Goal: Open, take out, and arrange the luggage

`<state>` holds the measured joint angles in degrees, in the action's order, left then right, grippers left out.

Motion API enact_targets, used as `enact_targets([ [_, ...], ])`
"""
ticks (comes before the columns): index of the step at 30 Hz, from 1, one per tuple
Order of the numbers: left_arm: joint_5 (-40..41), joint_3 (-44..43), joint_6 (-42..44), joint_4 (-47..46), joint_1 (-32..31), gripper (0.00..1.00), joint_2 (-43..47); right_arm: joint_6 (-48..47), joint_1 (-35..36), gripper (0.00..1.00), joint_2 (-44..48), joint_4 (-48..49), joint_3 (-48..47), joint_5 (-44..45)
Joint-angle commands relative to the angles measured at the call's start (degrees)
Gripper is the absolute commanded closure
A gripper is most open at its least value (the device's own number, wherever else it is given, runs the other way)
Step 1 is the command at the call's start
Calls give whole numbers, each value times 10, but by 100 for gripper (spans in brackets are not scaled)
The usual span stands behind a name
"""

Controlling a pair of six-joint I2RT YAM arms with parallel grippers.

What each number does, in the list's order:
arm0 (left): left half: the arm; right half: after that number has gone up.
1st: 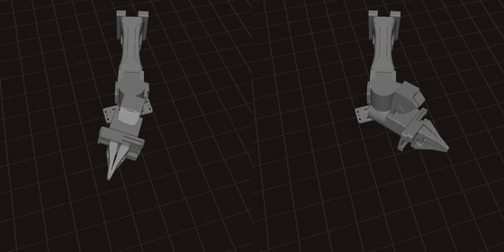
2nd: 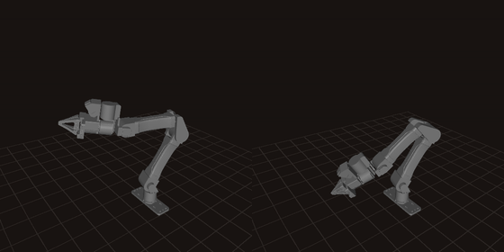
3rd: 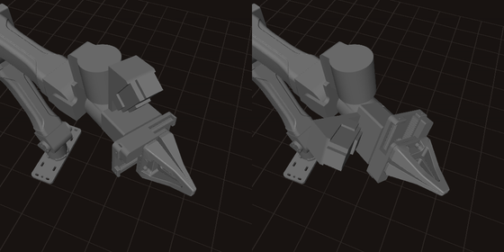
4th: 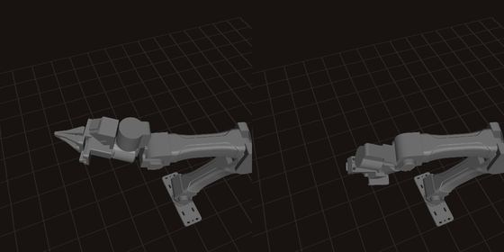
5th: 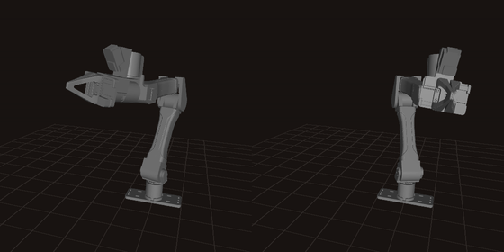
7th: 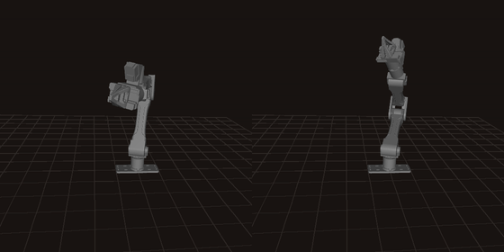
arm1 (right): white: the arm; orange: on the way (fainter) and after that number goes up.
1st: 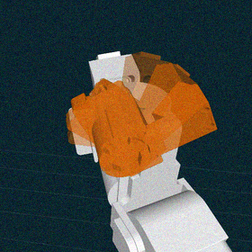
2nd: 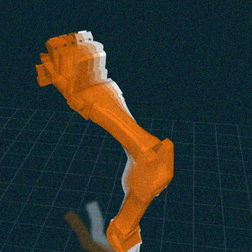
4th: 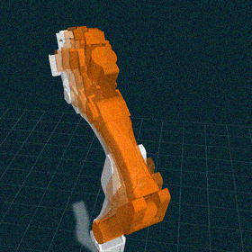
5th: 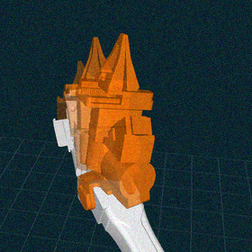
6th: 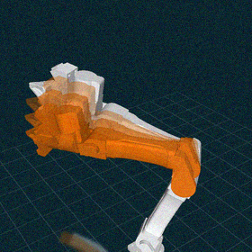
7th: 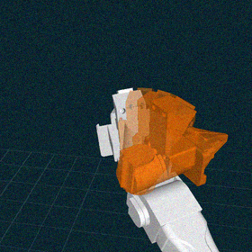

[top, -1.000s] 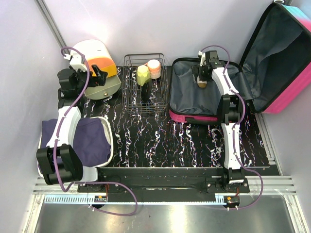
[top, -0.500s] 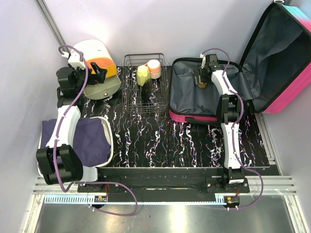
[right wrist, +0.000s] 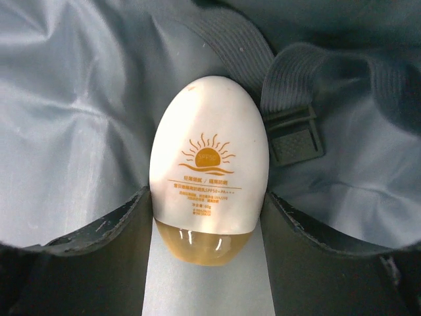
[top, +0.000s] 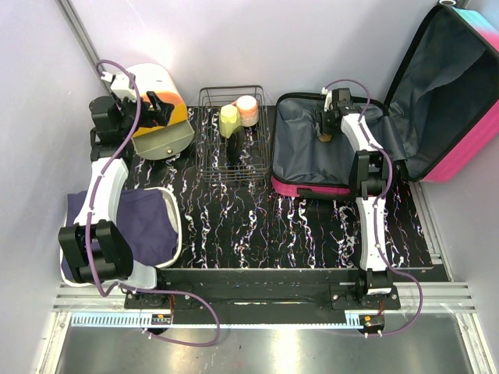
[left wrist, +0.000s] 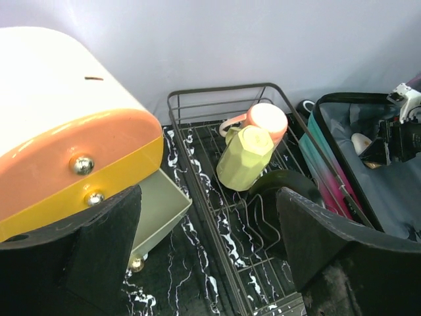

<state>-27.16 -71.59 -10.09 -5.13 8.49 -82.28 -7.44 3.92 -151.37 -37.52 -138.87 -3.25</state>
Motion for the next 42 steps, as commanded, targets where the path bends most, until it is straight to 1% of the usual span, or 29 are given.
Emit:
enact_targets([
  [1, -53, -57, 24, 7, -6, 13, -12, -23, -6, 60, 77, 17, 41, -47],
  [5, -87, -79, 33, 15, -16, 12, -23, -26, -7, 62, 145, 29, 80, -110],
  [6, -107, -85, 37, 20, -19, 12, -25, -27, -8, 63, 157, 33, 87, -147],
  [8, -120, -112, 37, 48, -30, 13, -38, -28, -7, 64, 193, 41, 109, -192],
  [9, -124, -125, 36, 67, -34, 14, -45, -27, -8, 65, 205, 54, 119, -240],
  [10, -129, -157, 36, 111, -43, 14, -61, -26, -8, 68, 231, 65, 131, -266],
  [11, -135, -175, 31, 137, -48, 16, -72, -22, -7, 69, 245, 77, 160, -292],
  [12, -138, -195, 24, 163, -52, 16, -83, -19, -6, 69, 258, 108, 174, -336],
  [13, -143, -235, 19, 217, -59, 16, -107, -16, -3, 71, 281, 121, 187, -354],
  [15, -170, -267, -12, 257, -64, 18, -130, -16, 6, 71, 296, 145, 206, -404],
  [16, -180, -277, -27, 266, -64, 18, -141, -17, 19, 71, 307, 148, 207, -413],
  [17, -191, -273, -61, 260, -65, 18, -141, -19, 27, 71, 313, 154, 207, -420],
  [18, -198, -266, -78, 248, -66, 18, -141, -24, 35, 71, 318, 161, 209, -435],
  [19, -203, -250, -93, 229, -67, 19, -140, -34, 59, 71, 328, 162, 209, -439],
  [23, -259, -239, -167, 230, -71, 23, -150, -133, 125, 71, 353, 152, 219, -453],
  [24, -267, -233, -173, 236, -72, 23, -151, -150, 136, 72, 355, 148, 221, -453],
  [25, -276, -229, -176, 238, -72, 23, -152, -187, 149, 71, 360, 142, 221, -453],
  [26, -283, -225, -177, 241, -72, 23, -153, -205, 174, 71, 361, 133, 222, -452],
  [28, -286, -210, -183, 245, -71, 21, -150, -237, 196, 71, 363, 129, 227, -449],
  [32, -295, -187, -209, 239, -76, 15, -149, -264, 237, 73, 368, 130, 232, -462],
  [35, -300, -171, -211, 227, -82, 15, -147, -281, 250, 74, 367, 129, 235, -468],
  [38, -298, -165, -209, 236, -95, 16, -154, -301, 265, 74, 368, 126, 236, -471],
  [41, -301, -166, -219, 237, -100, 22, -164, -324, 279, 76, 369, 122, 238, -465],
  [42, -302, -169, -219, 235, -102, 25, -167, -331, 283, 76, 370, 119, 239, -462],
])
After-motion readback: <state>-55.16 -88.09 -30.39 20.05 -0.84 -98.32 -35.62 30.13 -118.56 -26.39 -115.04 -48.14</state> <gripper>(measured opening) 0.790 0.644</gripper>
